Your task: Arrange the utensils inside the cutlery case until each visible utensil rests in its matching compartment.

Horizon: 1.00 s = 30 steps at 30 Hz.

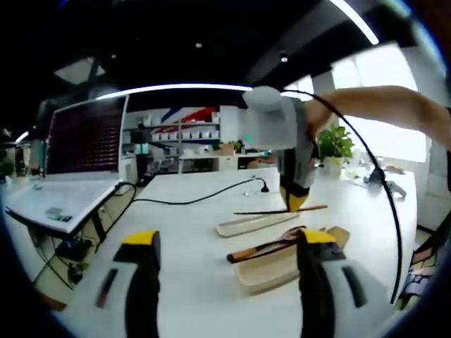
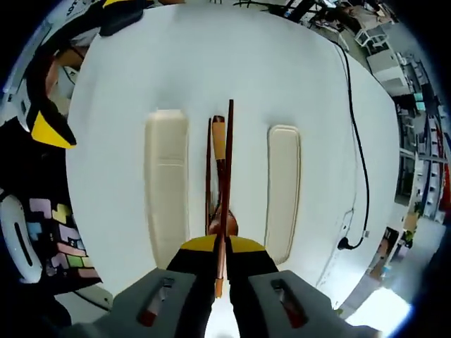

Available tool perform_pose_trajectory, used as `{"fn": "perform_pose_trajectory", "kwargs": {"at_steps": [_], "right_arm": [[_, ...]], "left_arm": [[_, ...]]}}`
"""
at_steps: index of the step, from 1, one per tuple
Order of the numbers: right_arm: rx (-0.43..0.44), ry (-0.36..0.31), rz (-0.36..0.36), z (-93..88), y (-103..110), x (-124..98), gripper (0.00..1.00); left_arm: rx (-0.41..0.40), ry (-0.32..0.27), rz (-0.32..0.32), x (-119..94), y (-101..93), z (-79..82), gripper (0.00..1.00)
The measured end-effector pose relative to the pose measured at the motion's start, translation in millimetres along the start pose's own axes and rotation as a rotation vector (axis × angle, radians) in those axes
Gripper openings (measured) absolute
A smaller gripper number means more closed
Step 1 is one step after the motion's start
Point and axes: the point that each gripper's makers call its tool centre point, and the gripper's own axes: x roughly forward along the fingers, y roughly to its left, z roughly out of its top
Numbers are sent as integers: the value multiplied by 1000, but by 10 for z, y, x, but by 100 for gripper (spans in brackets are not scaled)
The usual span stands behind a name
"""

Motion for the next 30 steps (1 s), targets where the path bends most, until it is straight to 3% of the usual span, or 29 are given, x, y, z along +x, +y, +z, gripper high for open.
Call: {"fn": "perform_pose_trajectory", "kwargs": {"at_steps": [7, 17, 22, 30], "right_arm": [[-20, 25, 33, 36, 255, 12, 1], [-23, 40, 83, 74, 428, 82, 2], [-45, -4, 136, 137, 536, 142, 2], [-35, -10, 163, 128, 608, 240, 2]], "left_arm": [[0, 5, 0, 6, 4, -10, 84], [1, 5, 4, -7, 16, -8, 84], [-2, 10, 4, -7, 24, -24, 84], [-8, 12, 10, -22, 35, -29, 83]]}}
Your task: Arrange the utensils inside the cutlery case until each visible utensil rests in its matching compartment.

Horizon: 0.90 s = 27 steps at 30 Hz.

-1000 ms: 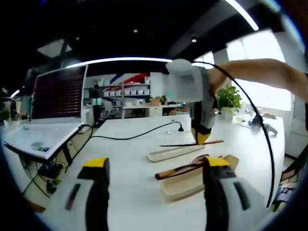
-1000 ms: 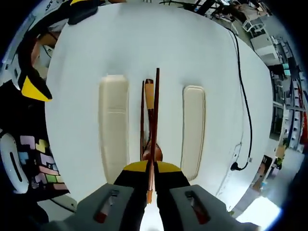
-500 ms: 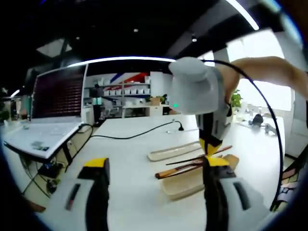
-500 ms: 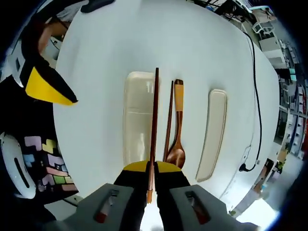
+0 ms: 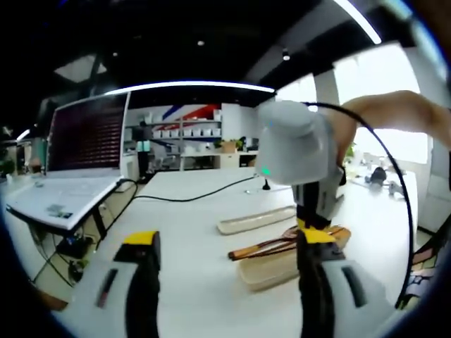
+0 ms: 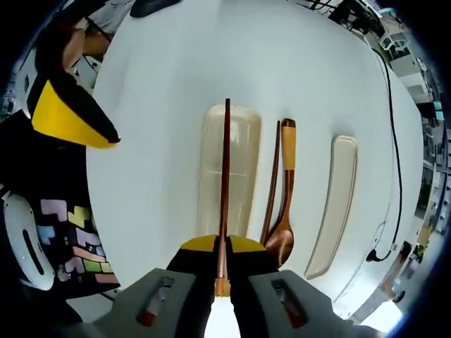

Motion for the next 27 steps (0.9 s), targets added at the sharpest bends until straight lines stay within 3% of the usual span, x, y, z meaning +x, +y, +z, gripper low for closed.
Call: {"fn": "perform_pose_trajectory", "kwargs": {"at_steps": [15, 27], "right_arm": [[34, -57, 52, 127, 135, 115, 2], [17, -17, 48, 42, 128, 204, 2]], "left_arm": [[-10, 2, 15, -15, 54, -15, 83], [-18, 7, 10, 2, 55, -34, 83]]}}
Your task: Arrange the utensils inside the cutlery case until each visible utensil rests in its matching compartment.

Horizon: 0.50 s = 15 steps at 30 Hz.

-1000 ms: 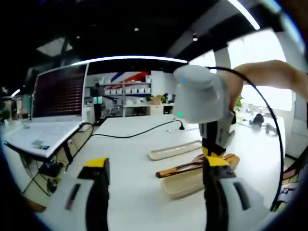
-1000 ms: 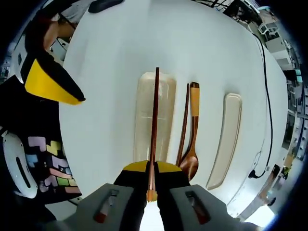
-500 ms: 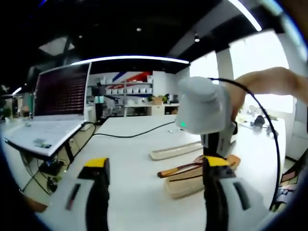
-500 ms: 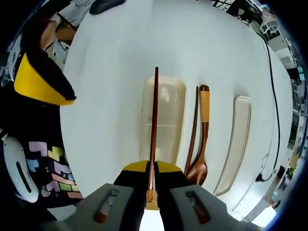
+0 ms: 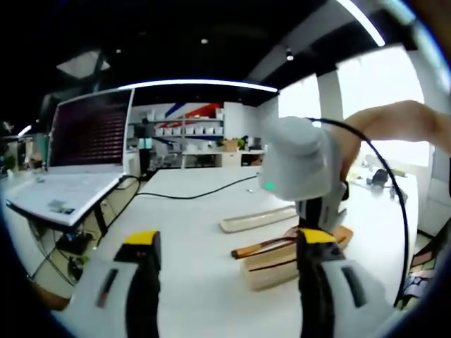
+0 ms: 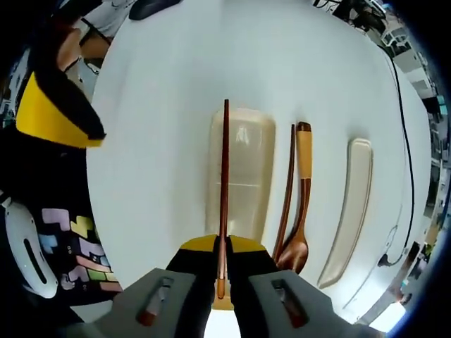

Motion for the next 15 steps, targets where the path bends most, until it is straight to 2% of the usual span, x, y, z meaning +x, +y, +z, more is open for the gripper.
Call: {"fn": "perform_pose_trajectory", "kwargs": {"at_steps": [15], "right_arm": [[-9, 11, -1, -54, -35, 54, 3]], "left_arm": [[15, 7, 0, 24, -35, 1, 83]]}}
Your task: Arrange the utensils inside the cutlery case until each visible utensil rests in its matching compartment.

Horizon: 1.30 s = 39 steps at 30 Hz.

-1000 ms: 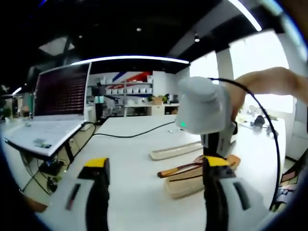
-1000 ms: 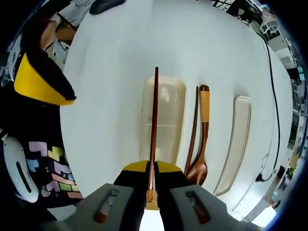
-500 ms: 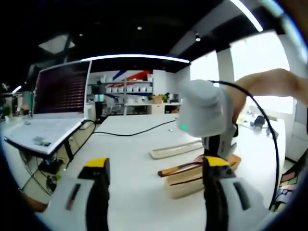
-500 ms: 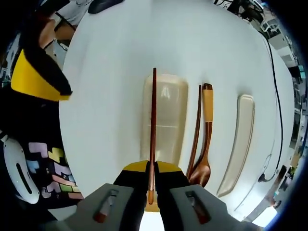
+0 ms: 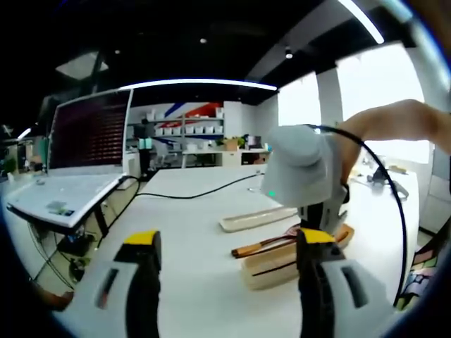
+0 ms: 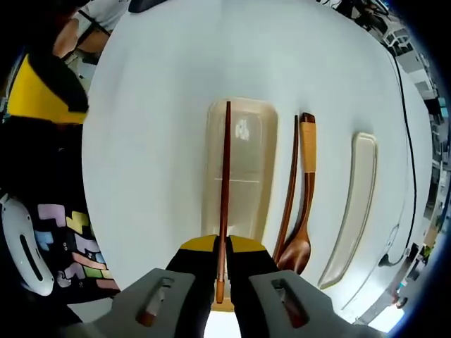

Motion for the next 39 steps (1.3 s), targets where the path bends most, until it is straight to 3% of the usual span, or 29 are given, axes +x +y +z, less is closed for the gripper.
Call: {"fn": "perform_pose_trajectory", "kwargs": {"at_steps": [13, 22, 27, 34, 39], "right_arm": [[-17, -18, -14, -2, -44, -14, 3], [-37, -53, 22, -21, 2, -23, 3], [-41, -45, 5, -106, -45, -35, 16], [-24, -84, -15, -117, -134, -267, 15], [-16, -141, -63, -57, -320, -448, 15]], "left_arm": [[-5, 10, 2, 1, 9, -25, 83], [-3, 17, -4, 20, -15, -43, 83], [-3, 16, -8, 22, -28, -38, 83], [-1, 19, -6, 23, -21, -45, 83], [0, 24, -7, 32, -19, -56, 83]]}}
